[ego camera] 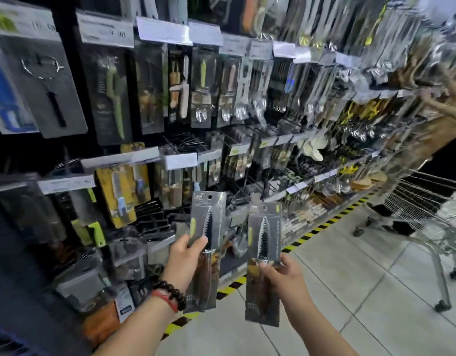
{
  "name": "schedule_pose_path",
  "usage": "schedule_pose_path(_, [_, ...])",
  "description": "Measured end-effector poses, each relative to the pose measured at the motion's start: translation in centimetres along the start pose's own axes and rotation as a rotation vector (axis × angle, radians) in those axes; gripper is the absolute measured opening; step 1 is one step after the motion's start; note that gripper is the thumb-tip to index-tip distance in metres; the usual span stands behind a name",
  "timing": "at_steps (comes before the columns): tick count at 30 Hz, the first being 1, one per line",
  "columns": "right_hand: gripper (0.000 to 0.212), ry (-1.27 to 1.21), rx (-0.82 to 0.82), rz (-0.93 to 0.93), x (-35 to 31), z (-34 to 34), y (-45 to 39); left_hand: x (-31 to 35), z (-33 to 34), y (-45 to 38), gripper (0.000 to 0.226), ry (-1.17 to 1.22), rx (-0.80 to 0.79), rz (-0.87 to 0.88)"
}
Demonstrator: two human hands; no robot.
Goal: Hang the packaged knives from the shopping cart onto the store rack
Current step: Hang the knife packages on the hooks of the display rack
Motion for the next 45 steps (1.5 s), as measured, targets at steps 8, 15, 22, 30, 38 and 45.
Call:
schedule_pose_path(8, [0.046, 0.104, -0.234, 0.044, 0.2, 3.8, -12.8, 1.5, -1.0, -7.5, 0.011, -0.113, 0.155, 0.073])
schedule_pose_path(15, [0.055, 0.125, -0.476, 0.050, -0.6, 8.0, -23.4, 0.3, 0.6, -12.7, 0.017, -0.146, 0.320, 0.064])
schedule_pose_path(22, [0.068, 0.211, -0.701, 0.041, -2.8, 10.1, -28.9, -1.7, 2.0, -14.8, 0.018, -0.059, 0.524, 0.013])
schedule_pose_path(30, [0.107, 0.278, -0.855, -0.127, -2.0, 17.5, -30.5, -2.4, -0.6, -14.0, 0.016, 0.070, 0.803, 0.026])
schedule_pose_path(38, [0.041, 0.221, -0.856, -0.136, -7.3, 20.4, -27.6, -2.5, -4.7, -12.9, 0.017, 0.115, 0.914, 0.030])
schedule_pose_path(45, [0.060, 0.049, -0.794, -0.113, -9.9, 22.2, -26.4, -3.4, -8.0, -12.9, 0.032, 0.127, 0.926, -0.085])
Point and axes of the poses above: each hand's wrist, its own y-axis away from the middle knuckle, its own z-axis out of the palm, x = y × z, the point moved 5 cm from there along -y, towards the middle knuckle, and after that the axes turned 13 degrees about y, right-handed, at the moved point
